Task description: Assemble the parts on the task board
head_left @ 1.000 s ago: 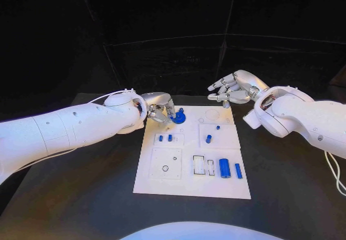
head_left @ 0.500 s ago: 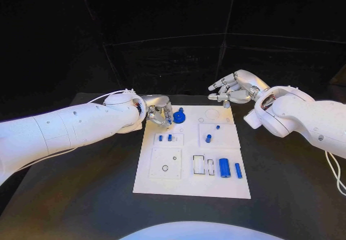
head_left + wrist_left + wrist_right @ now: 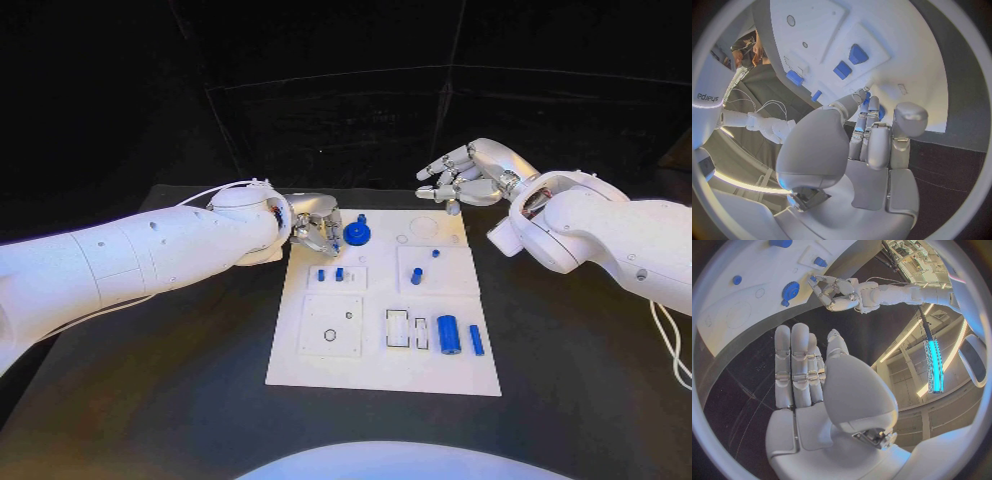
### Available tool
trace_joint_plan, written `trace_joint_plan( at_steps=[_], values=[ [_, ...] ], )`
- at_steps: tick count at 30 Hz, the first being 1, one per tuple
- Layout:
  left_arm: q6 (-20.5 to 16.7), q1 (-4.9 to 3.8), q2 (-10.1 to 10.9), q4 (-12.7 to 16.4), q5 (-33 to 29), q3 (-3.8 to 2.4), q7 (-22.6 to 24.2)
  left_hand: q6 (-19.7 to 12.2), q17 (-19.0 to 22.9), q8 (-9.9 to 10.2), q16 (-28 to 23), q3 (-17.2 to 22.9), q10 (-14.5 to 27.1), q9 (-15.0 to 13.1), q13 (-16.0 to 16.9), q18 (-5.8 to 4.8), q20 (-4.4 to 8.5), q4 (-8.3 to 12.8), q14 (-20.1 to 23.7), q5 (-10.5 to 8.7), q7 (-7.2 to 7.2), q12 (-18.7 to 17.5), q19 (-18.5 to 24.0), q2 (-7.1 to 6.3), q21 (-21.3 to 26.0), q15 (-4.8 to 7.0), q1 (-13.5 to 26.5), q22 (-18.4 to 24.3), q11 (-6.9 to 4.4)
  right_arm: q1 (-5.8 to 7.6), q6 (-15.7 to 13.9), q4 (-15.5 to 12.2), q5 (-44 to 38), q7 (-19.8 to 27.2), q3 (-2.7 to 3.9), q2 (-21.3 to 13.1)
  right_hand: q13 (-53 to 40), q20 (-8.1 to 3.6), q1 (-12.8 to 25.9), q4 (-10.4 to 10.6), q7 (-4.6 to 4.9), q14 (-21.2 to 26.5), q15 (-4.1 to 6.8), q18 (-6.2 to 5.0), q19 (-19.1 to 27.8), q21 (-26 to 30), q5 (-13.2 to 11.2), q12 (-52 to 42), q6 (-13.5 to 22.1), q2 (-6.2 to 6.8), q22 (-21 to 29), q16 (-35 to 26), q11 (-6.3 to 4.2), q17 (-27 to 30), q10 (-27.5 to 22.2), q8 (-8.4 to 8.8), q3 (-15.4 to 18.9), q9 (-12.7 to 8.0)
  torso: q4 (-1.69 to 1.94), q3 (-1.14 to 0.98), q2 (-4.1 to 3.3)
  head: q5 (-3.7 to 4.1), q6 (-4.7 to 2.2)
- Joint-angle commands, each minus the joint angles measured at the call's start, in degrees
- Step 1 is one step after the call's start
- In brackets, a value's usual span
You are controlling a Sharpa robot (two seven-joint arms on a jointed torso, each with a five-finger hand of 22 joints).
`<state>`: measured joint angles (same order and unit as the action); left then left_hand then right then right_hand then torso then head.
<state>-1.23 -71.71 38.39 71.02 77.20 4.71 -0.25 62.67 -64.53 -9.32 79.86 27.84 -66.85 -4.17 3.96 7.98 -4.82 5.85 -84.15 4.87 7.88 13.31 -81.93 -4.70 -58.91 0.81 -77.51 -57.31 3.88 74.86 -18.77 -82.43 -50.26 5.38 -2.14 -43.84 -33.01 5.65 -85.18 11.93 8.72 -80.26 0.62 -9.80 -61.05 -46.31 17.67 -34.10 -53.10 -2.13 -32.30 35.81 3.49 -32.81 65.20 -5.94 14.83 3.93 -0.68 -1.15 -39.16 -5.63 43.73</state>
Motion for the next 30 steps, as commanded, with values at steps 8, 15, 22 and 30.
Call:
trace_joint_plan(
  at_steps=[8, 15, 22, 30],
  values=[
    [2.63, 0.02, -0.16, 0.12, 0.33, -0.05, -0.71, 0.29, 0.13, 0.32, 0.08, -0.02, -0.18, 0.06, -0.08, -0.84, 0.1, 0.14, -1.35, -0.18, 0.03, -0.35, 0.34, -0.09, 0.33, 0.13, 0.48, 0.06, 0.03, 0.11, 0.27, -0.02, 0.14, 0.5, 0.03, 0.05, 0.1, -0.01, -0.18, 0.26, 0.15, -0.45, 0.01, -0.74, -0.59, 0.44, 0.26, -0.38, 0.01, -0.68, 0.09, -0.38, 0.24, -0.18, -0.38, 0.19, 0.07, 0.02, 0.04, 0.03, 0.0, -0.13, 0.05],
    [3.03, 0.05, -0.22, 0.19, 0.33, -0.04, -0.93, 0.3, 0.15, 0.33, 0.07, -0.04, -0.2, 0.06, -0.08, -0.83, 0.1, 0.13, -1.35, -0.19, 0.03, -0.37, 0.35, -0.1, 0.36, 0.13, 0.51, 0.08, 0.03, 0.11, 0.28, 0.03, 0.14, 0.51, 0.03, 0.11, 0.1, -0.01, -0.18, 0.26, 0.15, -0.45, 0.01, -0.74, -0.59, 0.44, 0.26, -0.38, 0.01, -0.68, 0.09, -0.38, 0.24, -0.18, -0.38, 0.19, 0.07, 0.02, 0.06, -0.02, -0.01, -0.14, 0.05],
    [3.28, 0.15, -0.4, 0.24, 0.33, -0.02, -0.98, 0.31, 0.28, 0.39, 0.03, -0.17, -0.24, 0.06, -0.07, -0.81, 0.1, 0.12, -1.31, -0.22, 0.02, -0.44, 0.41, -0.19, 0.45, 0.13, 0.7, 0.14, 0.03, 0.11, 0.25, 0.02, 0.14, 0.51, 0.03, 0.1, 0.1, -0.01, -0.18, 0.26, 0.15, -0.45, 0.01, -0.74, -0.59, 0.44, 0.26, -0.38, 0.01, -0.68, 0.09, -0.38, 0.24, -0.18, -0.38, 0.19, 0.07, 0.02, 0.01, -0.03, 0.02, -0.17, 0.15],
    [3.57, 0.27, -0.56, 0.31, 0.33, -0.01, -1.23, 0.32, 0.38, 0.42, -0.01, -0.25, -0.29, 0.06, -0.06, -0.79, 0.1, 0.13, -1.29, -0.23, 0.0, -0.48, 0.45, -0.24, 0.55, 0.13, 0.79, 0.23, 0.02, 0.11, 0.27, 0.02, 0.14, 0.45, 0.03, 0.1, 0.1, -0.01, -0.18, 0.26, 0.15, -0.45, 0.01, -0.74, -0.59, 0.44, 0.26, -0.38, 0.01, -0.68, 0.09, -0.38, 0.24, -0.18, -0.38, 0.19, 0.07, 0.02, 0.03, -0.03, 0.04, -0.2, 0.21]
  ],
)
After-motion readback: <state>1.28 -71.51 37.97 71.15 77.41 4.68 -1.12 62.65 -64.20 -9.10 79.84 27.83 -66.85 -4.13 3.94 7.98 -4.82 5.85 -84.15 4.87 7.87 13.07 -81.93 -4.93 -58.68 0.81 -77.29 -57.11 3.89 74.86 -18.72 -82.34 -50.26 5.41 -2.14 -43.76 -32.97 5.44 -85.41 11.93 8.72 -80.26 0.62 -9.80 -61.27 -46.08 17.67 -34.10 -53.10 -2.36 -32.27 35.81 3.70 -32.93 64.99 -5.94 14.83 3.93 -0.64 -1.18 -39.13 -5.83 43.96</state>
